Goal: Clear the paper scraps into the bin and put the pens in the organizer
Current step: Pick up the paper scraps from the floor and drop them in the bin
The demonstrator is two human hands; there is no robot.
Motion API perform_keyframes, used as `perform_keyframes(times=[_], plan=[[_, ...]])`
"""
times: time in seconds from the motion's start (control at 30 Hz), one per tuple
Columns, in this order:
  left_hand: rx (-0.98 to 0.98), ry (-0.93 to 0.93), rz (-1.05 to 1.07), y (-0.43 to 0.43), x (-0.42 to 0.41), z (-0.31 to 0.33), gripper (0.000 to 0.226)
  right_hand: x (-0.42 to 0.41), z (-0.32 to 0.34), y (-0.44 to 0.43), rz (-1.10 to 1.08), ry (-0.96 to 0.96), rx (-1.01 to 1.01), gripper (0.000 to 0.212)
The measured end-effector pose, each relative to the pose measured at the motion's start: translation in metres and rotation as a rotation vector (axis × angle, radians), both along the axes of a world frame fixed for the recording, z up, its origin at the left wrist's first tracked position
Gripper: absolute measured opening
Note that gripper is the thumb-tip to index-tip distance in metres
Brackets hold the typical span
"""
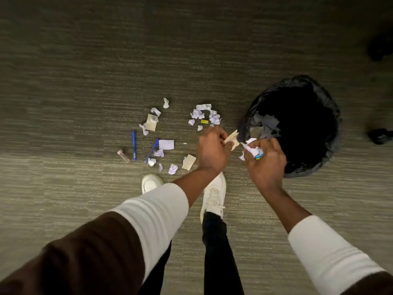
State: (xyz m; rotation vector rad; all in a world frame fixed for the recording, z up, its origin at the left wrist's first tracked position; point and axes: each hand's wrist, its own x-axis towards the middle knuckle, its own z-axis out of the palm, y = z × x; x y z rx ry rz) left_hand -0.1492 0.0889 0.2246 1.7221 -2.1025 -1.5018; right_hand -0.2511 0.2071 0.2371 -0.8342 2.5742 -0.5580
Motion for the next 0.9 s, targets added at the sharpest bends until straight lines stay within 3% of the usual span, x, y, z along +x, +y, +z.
perform_keyframes(times=[0.27,0.47,0.7,0.9], plan=[[-0.014,0.077,-0.143,0.026,-0.078,0.020,0.020,-0.064,-0.001,0.031,-0.406,-0.001,-0.006,0.026],[0.012,0.088,-0.295,0.044,-0.100,0.020,0.045,-0.077,-0.013,0.050,-0.524,-0.090,-0.019,0.026],[-0.054,0.099,-0.225,0.042,-0.059,0.004,0.017,-0.044,-0.012,0.043,-0.273,-0.127,-0.046,0.012],[-0.008,-0.053,-0.175,-0.001,0.004,-0.032,0.015,0.003,-0.017,0.002,-0.012,-0.190,-0.103,0.011]])
